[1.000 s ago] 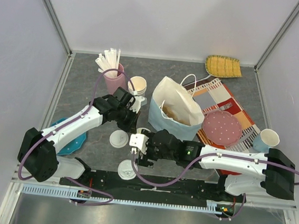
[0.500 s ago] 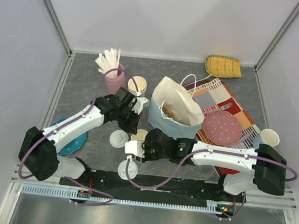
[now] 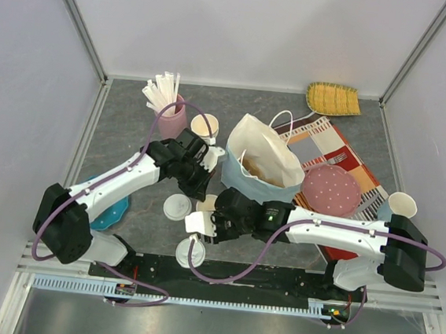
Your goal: Pack the takeout coffee
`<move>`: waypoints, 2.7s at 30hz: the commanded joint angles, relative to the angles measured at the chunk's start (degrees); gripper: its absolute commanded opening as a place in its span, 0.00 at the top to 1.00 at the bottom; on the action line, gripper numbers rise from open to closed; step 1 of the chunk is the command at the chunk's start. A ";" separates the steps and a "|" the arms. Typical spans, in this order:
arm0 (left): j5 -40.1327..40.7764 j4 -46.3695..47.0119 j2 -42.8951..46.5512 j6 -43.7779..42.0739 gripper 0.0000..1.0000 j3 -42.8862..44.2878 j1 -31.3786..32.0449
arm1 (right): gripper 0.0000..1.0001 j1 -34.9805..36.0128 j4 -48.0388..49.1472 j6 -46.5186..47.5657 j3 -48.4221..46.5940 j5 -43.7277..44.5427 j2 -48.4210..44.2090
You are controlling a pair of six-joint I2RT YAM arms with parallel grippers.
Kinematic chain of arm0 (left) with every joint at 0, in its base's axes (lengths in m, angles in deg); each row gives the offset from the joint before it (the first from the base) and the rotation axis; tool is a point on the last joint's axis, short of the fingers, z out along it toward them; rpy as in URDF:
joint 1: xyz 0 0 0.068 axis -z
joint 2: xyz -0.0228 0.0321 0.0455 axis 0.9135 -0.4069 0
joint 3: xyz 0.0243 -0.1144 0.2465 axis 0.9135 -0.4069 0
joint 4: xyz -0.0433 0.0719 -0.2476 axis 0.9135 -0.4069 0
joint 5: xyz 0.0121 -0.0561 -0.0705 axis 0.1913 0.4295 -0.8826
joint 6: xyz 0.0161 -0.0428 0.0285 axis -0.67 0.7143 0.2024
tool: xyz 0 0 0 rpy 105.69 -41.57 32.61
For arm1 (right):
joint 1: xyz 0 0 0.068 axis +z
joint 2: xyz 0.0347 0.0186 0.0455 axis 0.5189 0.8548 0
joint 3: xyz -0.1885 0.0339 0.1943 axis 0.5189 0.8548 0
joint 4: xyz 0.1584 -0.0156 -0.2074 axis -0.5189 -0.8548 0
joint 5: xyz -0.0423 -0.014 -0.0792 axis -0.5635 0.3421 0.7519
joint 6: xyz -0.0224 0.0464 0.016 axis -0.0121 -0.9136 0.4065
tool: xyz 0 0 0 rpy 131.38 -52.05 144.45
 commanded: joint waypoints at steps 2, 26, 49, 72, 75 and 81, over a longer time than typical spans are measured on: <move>0.19 5.09 2.68 -5.27 0.98 1.76 -0.35 | 0.44 1.62 -3.83 -1.92 1.11 1.37 -0.33; 7.38 3.68 -0.47 -14.58 0.98 1.58 2.03 | 0.79 5.75 -17.18 7.05 -7.50 1.77 6.18; -5.27 4.65 -1.27 -12.22 0.98 2.11 -2.20 | 0.83 6.99 -9.62 3.53 0.50 2.19 3.71; -5.10 3.86 5.50 -13.62 0.48 3.78 -3.34 | 0.16 6.28 -9.62 4.14 -4.33 6.14 5.56; -7.46 2.98 5.85 -14.76 0.46 4.66 -3.34 | 0.02 6.19 -9.54 4.23 -5.73 6.67 4.86; -6.15 2.54 5.85 -16.78 0.44 5.54 -3.69 | 0.02 6.19 -9.97 4.76 -8.02 6.85 4.77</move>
